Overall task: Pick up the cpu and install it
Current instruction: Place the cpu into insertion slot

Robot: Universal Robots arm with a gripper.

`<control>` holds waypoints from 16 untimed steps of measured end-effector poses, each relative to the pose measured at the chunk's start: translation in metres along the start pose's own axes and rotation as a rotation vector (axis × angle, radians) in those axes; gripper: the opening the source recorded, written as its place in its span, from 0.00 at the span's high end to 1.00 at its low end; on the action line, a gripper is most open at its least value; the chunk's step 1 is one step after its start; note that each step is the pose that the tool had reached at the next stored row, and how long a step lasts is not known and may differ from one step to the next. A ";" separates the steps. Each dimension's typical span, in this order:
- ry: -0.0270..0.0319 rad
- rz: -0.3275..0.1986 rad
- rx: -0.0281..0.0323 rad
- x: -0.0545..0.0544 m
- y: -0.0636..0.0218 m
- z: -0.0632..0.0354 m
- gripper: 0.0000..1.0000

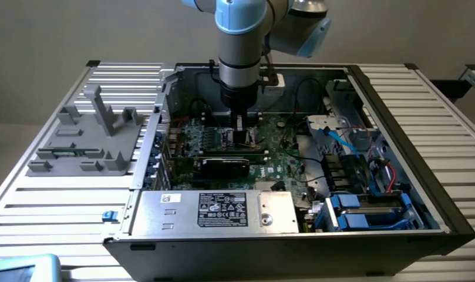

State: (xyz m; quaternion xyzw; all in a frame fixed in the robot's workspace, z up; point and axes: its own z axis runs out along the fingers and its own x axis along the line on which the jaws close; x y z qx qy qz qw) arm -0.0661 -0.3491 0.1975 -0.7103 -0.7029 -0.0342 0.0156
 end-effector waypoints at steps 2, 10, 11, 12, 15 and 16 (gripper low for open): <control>0.0000 0.000 0.0000 0.000 0.0000 0.0000 0.45; 0.0000 0.000 0.0000 0.000 0.0000 0.0000 0.36; 0.0000 0.000 0.0000 0.000 0.0000 0.0000 0.36; 0.0000 0.000 -0.0001 0.000 0.0000 0.0000 0.36; -0.0001 0.000 0.0001 0.000 0.0000 -0.0005 0.36; -0.0001 0.000 -0.0002 0.000 0.0000 -0.0016 0.36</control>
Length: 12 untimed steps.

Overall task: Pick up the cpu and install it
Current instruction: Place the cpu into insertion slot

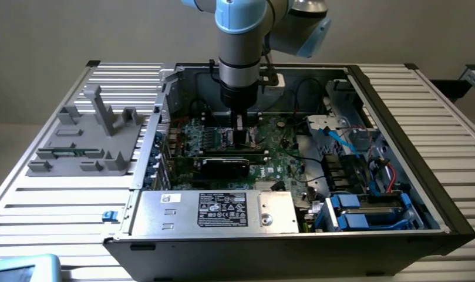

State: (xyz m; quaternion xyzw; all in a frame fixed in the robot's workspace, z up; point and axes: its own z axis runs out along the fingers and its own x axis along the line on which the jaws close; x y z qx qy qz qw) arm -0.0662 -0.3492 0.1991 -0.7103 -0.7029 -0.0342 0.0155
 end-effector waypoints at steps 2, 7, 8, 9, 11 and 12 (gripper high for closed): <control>0.0000 0.000 -0.0006 0.000 0.0002 -0.0041 0.36; 0.0002 0.000 -0.0018 0.002 0.0007 -0.0247 0.36; 0.0001 0.000 -0.0018 0.002 0.0008 -0.0292 0.36; 0.0001 0.000 -0.0018 0.002 0.0009 -0.0337 0.36; 0.0002 0.000 -0.0019 0.003 0.0015 -0.0431 0.36; 0.0002 0.000 -0.0019 0.003 0.0019 -0.0475 0.36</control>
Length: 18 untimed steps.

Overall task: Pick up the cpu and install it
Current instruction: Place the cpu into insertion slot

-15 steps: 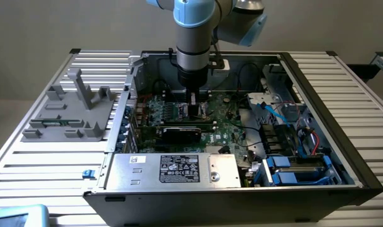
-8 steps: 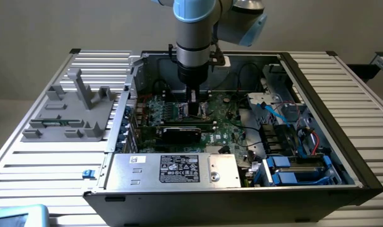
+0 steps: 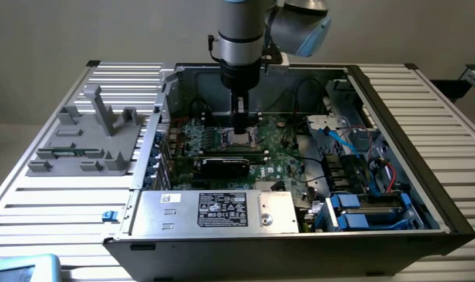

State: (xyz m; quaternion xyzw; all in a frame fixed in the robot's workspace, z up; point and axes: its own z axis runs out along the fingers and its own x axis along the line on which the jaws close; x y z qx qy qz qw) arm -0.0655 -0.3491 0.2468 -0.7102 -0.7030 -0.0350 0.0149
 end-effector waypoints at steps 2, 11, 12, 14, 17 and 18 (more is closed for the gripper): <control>-0.0001 0.000 0.0000 0.001 0.0009 -0.0091 0.36; -0.0020 0.000 0.0058 0.002 0.0087 -0.0425 0.36; -0.0025 0.001 0.0083 0.003 0.0099 -0.0453 0.36; -0.0044 0.001 0.0130 0.003 0.0130 -0.0501 0.36; -0.0055 0.001 0.0166 0.003 0.0153 -0.0519 0.36; -0.0055 0.001 0.0166 0.003 0.0152 -0.0519 0.36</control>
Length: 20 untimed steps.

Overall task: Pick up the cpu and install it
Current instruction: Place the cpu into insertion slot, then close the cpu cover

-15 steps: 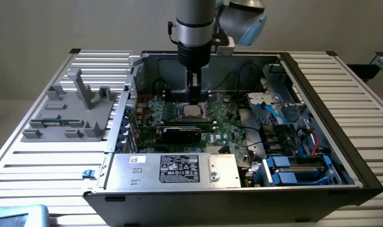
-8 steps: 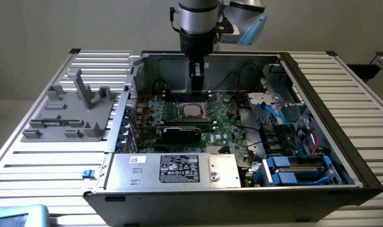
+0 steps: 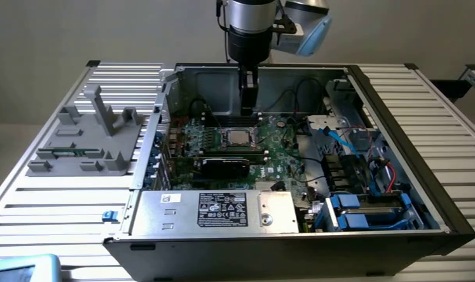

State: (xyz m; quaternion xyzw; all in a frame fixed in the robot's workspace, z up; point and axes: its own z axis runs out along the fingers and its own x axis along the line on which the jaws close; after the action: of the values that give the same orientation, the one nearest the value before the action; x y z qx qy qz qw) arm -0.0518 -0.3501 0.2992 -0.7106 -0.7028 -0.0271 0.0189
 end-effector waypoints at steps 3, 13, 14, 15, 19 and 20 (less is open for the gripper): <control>-0.0003 0.000 0.0002 0.000 0.0000 -0.0001 0.36; -0.0003 0.000 0.0002 -0.002 0.0000 -0.0002 0.51; -0.0003 0.000 0.0002 -0.002 0.0000 -0.0002 0.57; -0.0002 0.000 0.0001 -0.002 0.0000 -0.0002 0.57; -0.0003 0.000 0.0002 -0.002 0.0000 -0.0003 0.75; -0.0002 0.000 0.0002 -0.002 0.0001 -0.0002 0.75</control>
State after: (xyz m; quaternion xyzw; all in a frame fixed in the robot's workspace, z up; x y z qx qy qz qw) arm -0.0517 -0.3525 0.2993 -0.7105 -0.7029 -0.0270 0.0188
